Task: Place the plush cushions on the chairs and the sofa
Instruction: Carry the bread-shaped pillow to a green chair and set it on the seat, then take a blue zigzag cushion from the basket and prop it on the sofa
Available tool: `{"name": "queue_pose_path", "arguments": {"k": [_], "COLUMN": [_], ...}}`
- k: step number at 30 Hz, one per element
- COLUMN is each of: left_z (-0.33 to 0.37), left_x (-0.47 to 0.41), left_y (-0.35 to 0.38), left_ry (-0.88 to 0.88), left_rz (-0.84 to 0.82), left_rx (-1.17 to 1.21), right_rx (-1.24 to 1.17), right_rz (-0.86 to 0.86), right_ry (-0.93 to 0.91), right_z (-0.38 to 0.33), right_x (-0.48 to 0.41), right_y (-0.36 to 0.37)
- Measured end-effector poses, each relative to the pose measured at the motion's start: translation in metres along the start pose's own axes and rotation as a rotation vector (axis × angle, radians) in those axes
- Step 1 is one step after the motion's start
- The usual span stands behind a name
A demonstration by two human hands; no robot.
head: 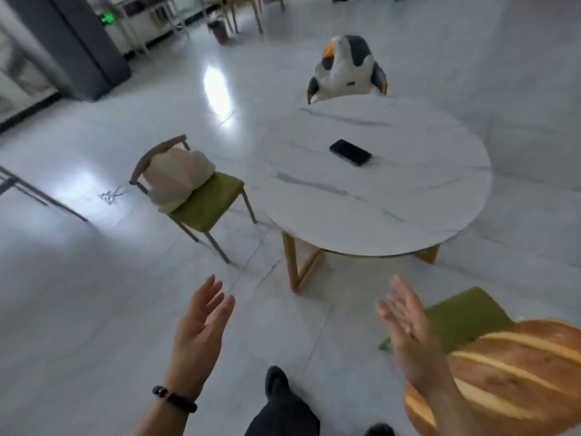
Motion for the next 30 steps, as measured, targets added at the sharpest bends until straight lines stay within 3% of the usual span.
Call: {"name": "queue_pose_path", "arguments": {"k": [5, 16, 24, 30], "left_z": [-0.050, -0.156, -0.181, -0.210], "left_x": [-0.011, -0.089, -0.209, -0.362], "left_y": [-0.128, -0.399, -0.509, -0.574], "left_ry": [-0.100, -0.271, -0.285, -0.374], "left_rz": [0.285, 0.788, 0.903, 0.935], "left_rx": [0.109, 0.374, 0.366, 0.361], "right_rx": [0.069, 0.257, 0.232, 0.246], "right_rz": [-0.262, -0.650, -0.739, -0.774], "right_ry": [-0.104, -0.213, -0.196, -0.157], "right_z": [-0.030, -0.070, -0.098, -0.105], "right_x": [0.025, 0.133, 0.143, 0.115], "right_y": [0.129, 0.467, 0.635, 0.823]}}
Point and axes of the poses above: each hand's wrist, its own x-axis away from the middle knuckle, its own y-axis out of the palm, z = x × y, the point moved 1 cm from there along -x, towards the middle knuckle, and after that the axes turned 14 degrees about z, right-handed, at the moved point
